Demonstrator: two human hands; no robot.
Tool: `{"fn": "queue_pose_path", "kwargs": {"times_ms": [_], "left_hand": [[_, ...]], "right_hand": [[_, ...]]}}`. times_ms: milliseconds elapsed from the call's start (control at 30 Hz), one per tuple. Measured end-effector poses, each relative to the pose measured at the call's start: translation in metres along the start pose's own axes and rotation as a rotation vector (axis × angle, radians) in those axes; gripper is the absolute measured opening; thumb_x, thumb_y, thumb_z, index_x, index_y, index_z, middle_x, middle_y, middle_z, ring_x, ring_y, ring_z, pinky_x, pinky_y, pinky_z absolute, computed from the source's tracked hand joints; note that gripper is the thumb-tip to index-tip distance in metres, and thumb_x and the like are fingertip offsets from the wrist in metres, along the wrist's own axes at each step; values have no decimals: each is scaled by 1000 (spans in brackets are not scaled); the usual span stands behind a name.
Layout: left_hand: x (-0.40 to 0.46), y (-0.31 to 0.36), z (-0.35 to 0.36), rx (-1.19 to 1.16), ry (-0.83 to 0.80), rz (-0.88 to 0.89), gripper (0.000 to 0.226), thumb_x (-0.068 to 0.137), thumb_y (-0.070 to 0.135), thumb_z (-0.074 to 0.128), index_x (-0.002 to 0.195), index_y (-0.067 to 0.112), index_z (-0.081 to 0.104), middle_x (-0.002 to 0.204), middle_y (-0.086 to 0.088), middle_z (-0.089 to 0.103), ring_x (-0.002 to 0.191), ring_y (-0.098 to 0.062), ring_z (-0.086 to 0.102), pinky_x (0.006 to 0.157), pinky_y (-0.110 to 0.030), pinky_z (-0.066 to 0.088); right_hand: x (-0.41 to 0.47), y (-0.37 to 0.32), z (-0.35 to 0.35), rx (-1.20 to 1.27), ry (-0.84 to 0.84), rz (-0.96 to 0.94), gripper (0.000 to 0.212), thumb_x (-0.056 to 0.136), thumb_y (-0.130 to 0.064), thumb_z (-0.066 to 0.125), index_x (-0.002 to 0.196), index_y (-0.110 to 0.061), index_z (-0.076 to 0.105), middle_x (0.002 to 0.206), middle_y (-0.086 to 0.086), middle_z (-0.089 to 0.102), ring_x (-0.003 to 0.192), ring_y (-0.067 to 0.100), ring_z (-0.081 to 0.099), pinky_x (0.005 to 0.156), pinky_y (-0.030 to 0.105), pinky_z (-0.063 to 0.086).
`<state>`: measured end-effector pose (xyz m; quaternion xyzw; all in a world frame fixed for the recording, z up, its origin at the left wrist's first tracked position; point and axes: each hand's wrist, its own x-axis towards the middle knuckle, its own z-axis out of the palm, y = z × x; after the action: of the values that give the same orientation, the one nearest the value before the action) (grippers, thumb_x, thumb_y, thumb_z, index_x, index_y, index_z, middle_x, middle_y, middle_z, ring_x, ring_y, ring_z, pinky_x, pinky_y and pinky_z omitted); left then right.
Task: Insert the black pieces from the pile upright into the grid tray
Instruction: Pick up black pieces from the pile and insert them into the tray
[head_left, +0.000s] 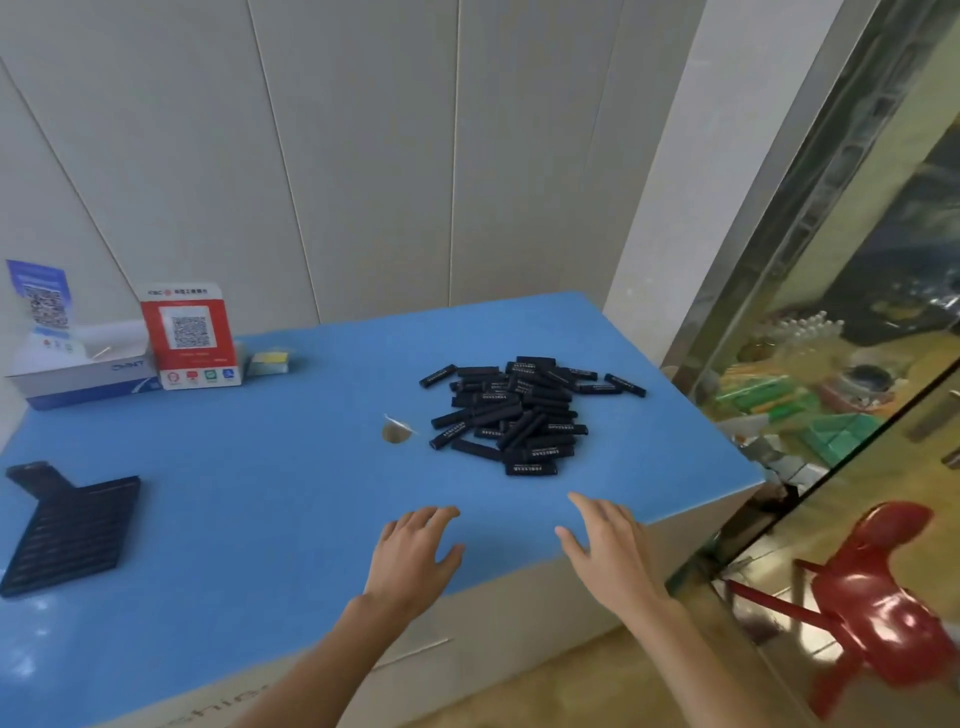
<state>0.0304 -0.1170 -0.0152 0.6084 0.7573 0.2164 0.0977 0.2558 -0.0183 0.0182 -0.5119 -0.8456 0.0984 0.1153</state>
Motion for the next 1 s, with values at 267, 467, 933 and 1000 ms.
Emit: {"fn": "queue_pose_path", "kwargs": {"times_ms": [267,467,933,1000], "left_hand": [[79,27,41,-33,-6,-17,40,92,35,51,130,26,47,131,6,52,119,-20,48,99,-33,35],[130,35,61,3,44,34,34,86,36,62,118,27,57,112,8,60,105,-19,56,87,-32,44],[142,44,82,-15,94,-24,22,77,34,67,94,22,71,87,3,57,75,-19,56,64,-28,50],[140,51,83,-10,91,-55,19,78,32,69,94,21,72,88,2,56,77,-20,56,66,-28,51]], "right_hand": [[80,45,-1,59,-57,27,44,96,-38,45,134,-18,44,125,-1,57,118,19,48,93,29,42],[140,62,11,73,-124,-50,40,94,-38,49,131,-22,48,119,-2,59,113,19,50,88,29,44],[179,87,34,160,-179,-317,30,89,-36,59,119,-31,61,95,-4,57,89,15,52,73,21,38],[178,90,37,167,-167,-371,30,86,-29,66,115,-29,65,90,-4,58,82,17,54,70,23,40]]}}
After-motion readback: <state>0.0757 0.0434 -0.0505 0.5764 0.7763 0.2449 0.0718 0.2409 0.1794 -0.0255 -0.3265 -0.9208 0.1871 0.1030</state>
